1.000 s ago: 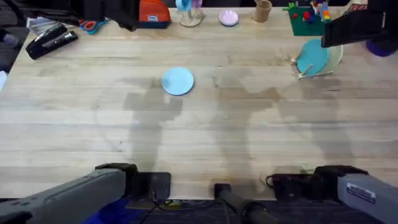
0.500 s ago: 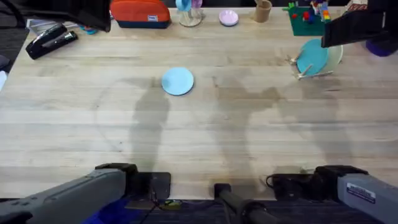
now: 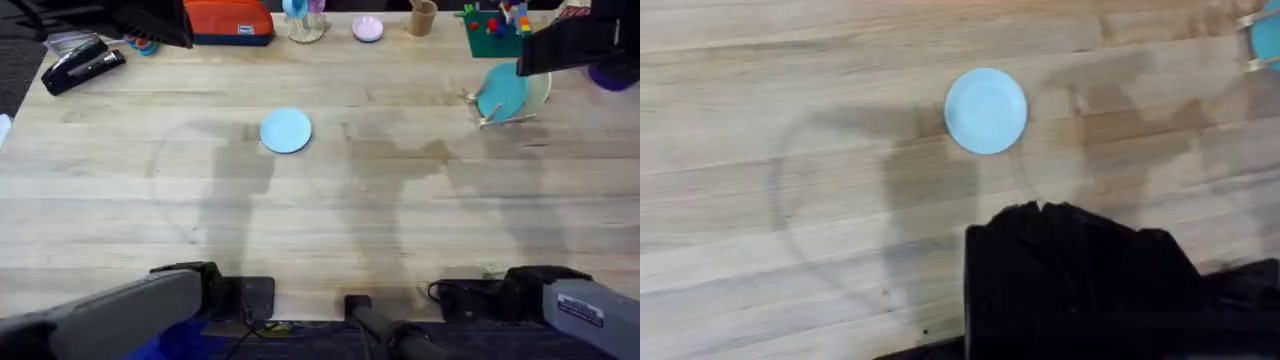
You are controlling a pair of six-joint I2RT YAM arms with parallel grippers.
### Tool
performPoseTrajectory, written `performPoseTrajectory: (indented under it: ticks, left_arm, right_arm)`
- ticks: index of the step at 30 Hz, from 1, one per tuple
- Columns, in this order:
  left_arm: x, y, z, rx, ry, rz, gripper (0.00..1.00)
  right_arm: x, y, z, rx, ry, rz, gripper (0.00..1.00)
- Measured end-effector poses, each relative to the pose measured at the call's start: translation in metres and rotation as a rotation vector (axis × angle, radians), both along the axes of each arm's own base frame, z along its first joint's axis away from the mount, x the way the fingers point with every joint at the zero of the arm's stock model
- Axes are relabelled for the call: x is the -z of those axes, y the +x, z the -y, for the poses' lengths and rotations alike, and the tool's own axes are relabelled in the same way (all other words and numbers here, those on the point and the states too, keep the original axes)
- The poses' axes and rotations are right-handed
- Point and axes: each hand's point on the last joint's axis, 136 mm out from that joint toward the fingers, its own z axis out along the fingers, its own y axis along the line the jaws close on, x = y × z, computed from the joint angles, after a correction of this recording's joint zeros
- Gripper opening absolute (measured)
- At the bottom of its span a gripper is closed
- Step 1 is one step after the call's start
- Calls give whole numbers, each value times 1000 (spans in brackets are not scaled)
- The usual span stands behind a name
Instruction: Pick up the plates from the table one by one and place each into a slot on the dish rack.
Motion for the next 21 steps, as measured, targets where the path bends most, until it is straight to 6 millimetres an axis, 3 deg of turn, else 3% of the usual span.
performPoseTrajectory:
  ticks: [12,21]
  left_arm:
    - [49,40,-5,50,-172,-126,42]
    - [115,58,8,97,-280,-153,41]
  right_arm:
    - [0,0,0,0,0,0,993]
    - [0,0,0,0,0,0,993]
